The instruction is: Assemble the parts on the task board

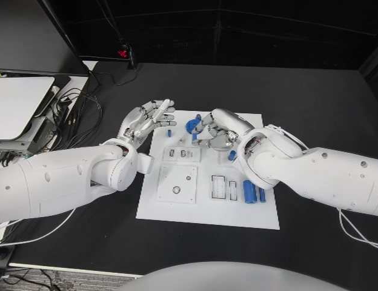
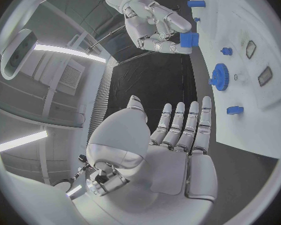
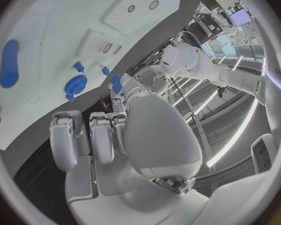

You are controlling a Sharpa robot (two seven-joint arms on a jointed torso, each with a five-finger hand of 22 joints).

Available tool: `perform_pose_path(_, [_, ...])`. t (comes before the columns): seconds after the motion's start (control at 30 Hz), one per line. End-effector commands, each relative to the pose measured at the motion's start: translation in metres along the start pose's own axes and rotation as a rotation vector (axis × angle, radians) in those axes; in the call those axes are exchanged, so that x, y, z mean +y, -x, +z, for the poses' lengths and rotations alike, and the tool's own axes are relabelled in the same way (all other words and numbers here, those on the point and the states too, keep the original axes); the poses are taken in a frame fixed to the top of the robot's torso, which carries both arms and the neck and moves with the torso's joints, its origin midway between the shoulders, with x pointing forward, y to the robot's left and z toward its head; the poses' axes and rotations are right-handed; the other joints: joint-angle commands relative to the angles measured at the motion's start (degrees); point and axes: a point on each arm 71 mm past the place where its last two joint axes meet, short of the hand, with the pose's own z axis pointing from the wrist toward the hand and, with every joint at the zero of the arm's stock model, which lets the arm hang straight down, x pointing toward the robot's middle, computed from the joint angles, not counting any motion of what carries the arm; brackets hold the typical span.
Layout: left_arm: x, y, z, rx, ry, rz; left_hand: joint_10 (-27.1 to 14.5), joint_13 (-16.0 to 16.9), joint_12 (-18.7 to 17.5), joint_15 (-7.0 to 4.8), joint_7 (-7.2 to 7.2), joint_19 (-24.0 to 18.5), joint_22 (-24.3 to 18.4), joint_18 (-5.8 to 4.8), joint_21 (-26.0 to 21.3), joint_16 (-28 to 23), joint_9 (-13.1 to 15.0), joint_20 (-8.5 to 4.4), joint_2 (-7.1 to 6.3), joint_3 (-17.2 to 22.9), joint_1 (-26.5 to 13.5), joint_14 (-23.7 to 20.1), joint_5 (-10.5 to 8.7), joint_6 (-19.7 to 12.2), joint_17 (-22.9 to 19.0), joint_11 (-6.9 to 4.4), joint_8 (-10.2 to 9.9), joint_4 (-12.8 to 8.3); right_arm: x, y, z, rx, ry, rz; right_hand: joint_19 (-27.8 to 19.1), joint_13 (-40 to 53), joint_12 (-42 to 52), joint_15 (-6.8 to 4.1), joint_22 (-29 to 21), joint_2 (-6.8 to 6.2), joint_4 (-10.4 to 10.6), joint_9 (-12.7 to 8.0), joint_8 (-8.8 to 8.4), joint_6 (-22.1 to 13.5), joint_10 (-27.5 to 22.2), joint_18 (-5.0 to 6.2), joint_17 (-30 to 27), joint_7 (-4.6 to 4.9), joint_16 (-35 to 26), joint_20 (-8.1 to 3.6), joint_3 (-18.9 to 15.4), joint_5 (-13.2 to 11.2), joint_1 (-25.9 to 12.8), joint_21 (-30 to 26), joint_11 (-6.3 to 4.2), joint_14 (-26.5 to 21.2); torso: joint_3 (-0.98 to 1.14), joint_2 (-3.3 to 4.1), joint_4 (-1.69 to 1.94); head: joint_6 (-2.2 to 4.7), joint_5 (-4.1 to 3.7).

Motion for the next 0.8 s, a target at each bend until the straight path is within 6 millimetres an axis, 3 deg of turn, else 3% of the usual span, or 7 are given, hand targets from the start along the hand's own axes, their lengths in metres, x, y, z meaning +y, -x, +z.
perform_pose_path(0.03, [-0.012, -0.001, 0.000, 0.003, -0.153, 0.004, 0.05, 0.06, 0.18, -0.29, 6.69, 0.28, -0.05, 1.06, 0.20, -0.31, 0.09, 0.10, 0.14, -0.02, 0.31, 0.01, 0.38, -0.24, -0.06, 0.55, 0.06, -0.07, -0.001, -0.006, 0.003, 0.009, -0.048, -0.064, 5.96, 15.08, 0.15, 0.15, 15.10, 0.18, -0.25, 0.19, -0.13, 1.18, 6.06, -0.42, 15.10, -0.73, 0.14, 0.26, 0.04, 0.22, -0.08, 0.17, 0.22, 5.96, 0.03, 0.00, 0.05, -0.15, 0.17])
perform_pose_path(0.5, [-0.013, -0.002, 0.000, 0.006, -0.154, 0.002, 0.05, 0.06, 0.18, -0.29, 6.69, 0.28, -0.05, 1.06, 0.20, -0.31, 0.09, 0.10, 0.14, -0.02, 0.31, 0.01, 0.38, -0.24, -0.06, 0.55, 0.06, -0.07, 0.000, -0.040, 0.010, 0.052, -0.068, -0.085, 5.96, 15.08, 0.15, 0.15, 15.10, 0.11, -0.30, 0.14, -0.24, 1.16, 6.06, -0.42, 15.10, -0.70, 0.14, 0.26, 0.02, 0.40, -0.17, 0.17, 0.23, 5.96, 0.04, -0.01, 0.01, -1.09, 0.92])
perform_pose_path(0.8, [-0.013, -0.001, 0.000, 0.003, -0.154, 0.004, 0.10, 0.07, 0.21, -0.29, 6.75, 0.26, -0.08, 1.07, 0.18, -0.39, 0.10, 0.11, 0.17, -0.02, 0.36, -0.04, 0.41, -0.21, -0.07, 0.61, 0.10, -0.07, -0.002, -0.045, 0.012, 0.049, -0.068, -0.110, 5.96, 15.08, 0.15, 0.16, 15.10, 0.11, -0.31, 0.12, -0.30, 1.12, 6.06, -0.42, 15.10, -0.67, 0.14, 0.27, 0.01, 0.45, -0.24, 0.17, 0.24, 5.96, -0.02, -0.02, -0.07, -1.42, 0.75])
